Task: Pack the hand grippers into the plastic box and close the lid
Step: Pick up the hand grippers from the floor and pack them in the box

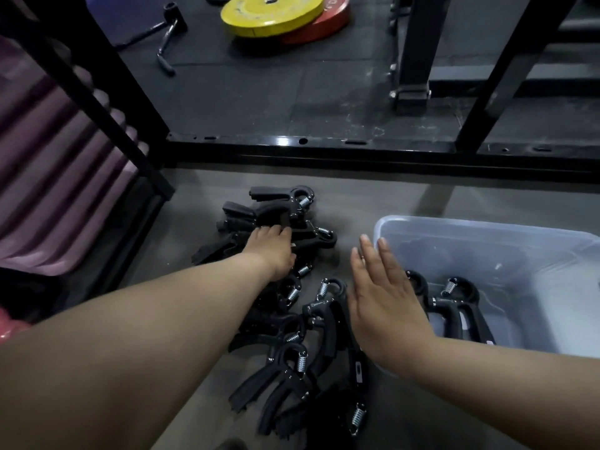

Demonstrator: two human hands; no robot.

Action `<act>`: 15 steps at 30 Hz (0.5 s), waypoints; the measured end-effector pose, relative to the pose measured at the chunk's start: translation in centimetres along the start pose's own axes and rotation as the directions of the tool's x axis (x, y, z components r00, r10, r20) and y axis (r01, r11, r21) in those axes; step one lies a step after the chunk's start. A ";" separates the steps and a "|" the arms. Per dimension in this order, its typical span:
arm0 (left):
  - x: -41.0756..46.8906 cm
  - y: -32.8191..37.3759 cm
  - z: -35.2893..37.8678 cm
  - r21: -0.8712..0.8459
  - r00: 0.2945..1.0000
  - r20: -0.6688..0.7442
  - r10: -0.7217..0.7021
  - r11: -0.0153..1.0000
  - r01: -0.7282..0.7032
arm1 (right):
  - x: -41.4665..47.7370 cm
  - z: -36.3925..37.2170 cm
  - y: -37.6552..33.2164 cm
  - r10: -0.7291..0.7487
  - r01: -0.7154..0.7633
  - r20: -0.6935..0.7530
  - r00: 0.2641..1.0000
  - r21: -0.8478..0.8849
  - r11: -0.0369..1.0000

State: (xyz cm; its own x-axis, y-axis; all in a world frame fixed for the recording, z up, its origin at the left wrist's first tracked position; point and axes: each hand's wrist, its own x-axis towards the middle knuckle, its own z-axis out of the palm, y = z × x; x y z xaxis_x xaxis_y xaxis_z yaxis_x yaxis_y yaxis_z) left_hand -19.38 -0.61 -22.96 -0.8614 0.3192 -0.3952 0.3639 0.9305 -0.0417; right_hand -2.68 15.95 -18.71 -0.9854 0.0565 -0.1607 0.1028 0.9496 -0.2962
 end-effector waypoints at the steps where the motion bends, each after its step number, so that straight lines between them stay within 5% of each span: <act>1: 0.0 0.0 0.2 0.024 1.000 -0.014 0.003 1.000 -0.003 | 0.0 0.0 0.0 -0.002 0.002 -0.002 1.000 0.003 1.000; 11: -1.3 1.2 0.2 0.330 0.986 -0.032 0.163 0.933 -0.144 | 0.0 -0.3 -0.1 -0.007 0.006 0.017 1.000 0.084 0.996; 15: -1.5 2.2 -0.8 0.114 0.986 -0.040 0.164 0.981 -0.159 | 0.0 -0.1 -0.1 -0.014 0.013 0.015 1.000 0.092 0.996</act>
State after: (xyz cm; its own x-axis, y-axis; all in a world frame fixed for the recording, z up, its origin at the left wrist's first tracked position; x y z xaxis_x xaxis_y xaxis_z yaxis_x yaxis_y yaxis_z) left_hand -17.59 1.07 -21.73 -0.8036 0.4744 -0.3594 0.5339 0.8415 -0.0830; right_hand -2.66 15.92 -18.57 -0.9847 0.0383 -0.1703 0.1020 0.9178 -0.3838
